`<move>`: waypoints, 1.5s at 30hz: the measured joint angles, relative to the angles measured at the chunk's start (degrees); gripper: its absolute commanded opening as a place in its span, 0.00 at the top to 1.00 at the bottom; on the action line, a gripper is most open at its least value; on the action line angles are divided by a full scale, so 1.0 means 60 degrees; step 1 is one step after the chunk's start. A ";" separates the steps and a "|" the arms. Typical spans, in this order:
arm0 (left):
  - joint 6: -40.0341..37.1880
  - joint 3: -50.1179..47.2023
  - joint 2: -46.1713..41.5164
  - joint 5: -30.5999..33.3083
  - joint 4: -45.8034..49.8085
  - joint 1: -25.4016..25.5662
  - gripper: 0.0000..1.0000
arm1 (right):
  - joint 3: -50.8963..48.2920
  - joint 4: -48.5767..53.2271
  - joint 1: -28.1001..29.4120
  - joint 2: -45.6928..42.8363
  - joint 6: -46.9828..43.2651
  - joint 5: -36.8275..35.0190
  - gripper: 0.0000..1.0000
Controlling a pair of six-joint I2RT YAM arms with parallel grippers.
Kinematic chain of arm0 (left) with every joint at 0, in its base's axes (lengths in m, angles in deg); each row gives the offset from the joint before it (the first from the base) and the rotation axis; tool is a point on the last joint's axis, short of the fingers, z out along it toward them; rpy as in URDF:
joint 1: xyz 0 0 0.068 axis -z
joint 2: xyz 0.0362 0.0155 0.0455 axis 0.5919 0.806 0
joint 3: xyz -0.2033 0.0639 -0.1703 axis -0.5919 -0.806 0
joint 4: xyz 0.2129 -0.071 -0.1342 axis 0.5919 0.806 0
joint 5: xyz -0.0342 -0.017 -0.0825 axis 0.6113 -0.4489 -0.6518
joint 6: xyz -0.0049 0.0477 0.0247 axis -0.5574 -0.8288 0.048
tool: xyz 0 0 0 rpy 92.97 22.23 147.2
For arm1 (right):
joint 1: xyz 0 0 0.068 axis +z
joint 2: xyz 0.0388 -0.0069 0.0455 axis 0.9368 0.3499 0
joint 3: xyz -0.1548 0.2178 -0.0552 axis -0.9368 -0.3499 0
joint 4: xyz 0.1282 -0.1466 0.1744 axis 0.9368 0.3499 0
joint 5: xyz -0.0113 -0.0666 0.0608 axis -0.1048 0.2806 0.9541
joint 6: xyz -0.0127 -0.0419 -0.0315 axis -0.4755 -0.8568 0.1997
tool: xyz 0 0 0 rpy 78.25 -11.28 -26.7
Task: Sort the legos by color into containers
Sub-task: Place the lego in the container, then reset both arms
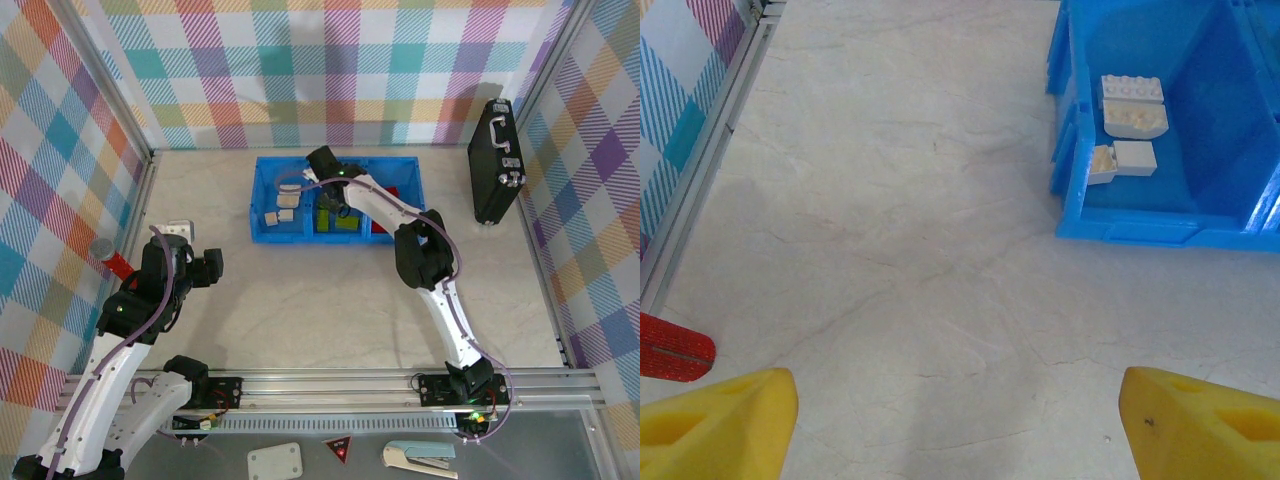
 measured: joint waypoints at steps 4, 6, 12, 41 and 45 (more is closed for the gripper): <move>0.0007 0.0000 0.0131 -0.0004 0.0000 0.0000 0.12 | -0.0433 0.0076 0.0000 -0.0805 0.0346 0.0175 0.15; 0.0004 0.0000 0.0317 -0.0007 0.0000 0.0000 0.11 | -0.0754 0.0098 0.0000 -0.1373 0.0539 0.0277 0.14; 0.0091 0.0000 0.0954 -0.0375 -0.0004 0.0000 0.00 | -0.2011 0.0131 0.0000 -0.3042 0.1126 0.0543 0.08; 0.1719 -0.0922 0.3799 0.0743 -0.2266 0.0000 0.00 | -1.1464 -0.1661 -0.2805 -1.0834 0.4772 0.0758 0.01; 0.1348 -0.1461 0.4167 0.1180 -0.3326 0.0000 0.00 | -1.2743 -0.2648 -0.2947 -1.1125 0.5304 0.0397 0.01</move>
